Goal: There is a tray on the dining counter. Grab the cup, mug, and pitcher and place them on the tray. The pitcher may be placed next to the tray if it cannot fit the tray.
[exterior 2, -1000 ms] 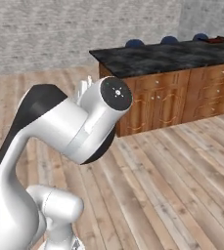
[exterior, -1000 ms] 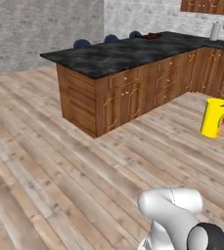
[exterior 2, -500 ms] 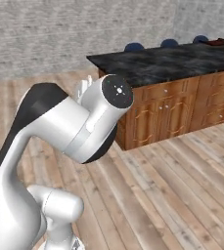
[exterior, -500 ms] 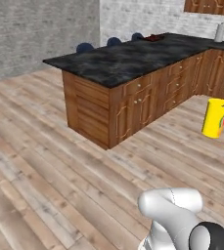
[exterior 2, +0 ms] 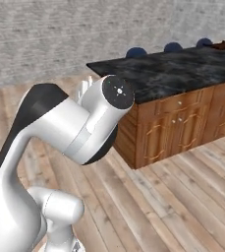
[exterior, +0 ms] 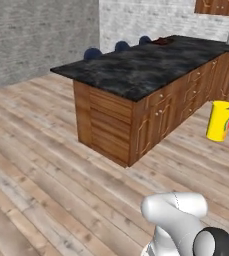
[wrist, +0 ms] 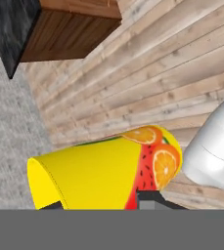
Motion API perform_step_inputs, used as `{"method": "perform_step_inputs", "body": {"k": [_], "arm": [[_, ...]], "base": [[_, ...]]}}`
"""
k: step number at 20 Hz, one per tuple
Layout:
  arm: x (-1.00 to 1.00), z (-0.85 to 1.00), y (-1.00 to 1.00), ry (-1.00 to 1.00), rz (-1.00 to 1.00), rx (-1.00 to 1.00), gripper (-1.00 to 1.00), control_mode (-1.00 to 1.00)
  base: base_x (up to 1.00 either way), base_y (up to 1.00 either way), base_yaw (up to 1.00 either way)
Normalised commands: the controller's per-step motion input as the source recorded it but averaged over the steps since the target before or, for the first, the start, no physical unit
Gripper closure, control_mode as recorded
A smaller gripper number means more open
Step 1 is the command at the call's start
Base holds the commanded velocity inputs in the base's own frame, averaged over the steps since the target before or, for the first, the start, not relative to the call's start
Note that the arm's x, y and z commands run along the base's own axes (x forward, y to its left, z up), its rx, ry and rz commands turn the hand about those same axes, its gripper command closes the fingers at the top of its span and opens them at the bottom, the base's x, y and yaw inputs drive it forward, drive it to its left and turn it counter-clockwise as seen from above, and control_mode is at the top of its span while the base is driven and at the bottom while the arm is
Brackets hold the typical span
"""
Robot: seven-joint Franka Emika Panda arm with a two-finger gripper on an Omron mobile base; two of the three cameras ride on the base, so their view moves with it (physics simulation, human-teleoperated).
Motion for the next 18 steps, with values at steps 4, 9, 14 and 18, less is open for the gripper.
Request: {"method": "perform_step_inputs", "body": {"k": [4, 9, 14, 18], "arm": [[0.0, 0.0, 0.0, 0.0, 0.0, 0.0, 1.0, 1.0], [0.0, 0.0, 0.0, 0.0, 0.0, 0.0, 1.0, 1.0], [0.0, 0.0, 0.0, 0.0, 0.0, 0.0, 1.0, 1.0], [0.0, 0.0, 0.0, 0.0, 0.0, 0.0, 1.0, 1.0]], "base": [[0.85, 1.0, -0.16], [0.81, 1.0, -0.16], [0.72, 1.0, -0.15], [0.64, 1.0, -0.15]]}}
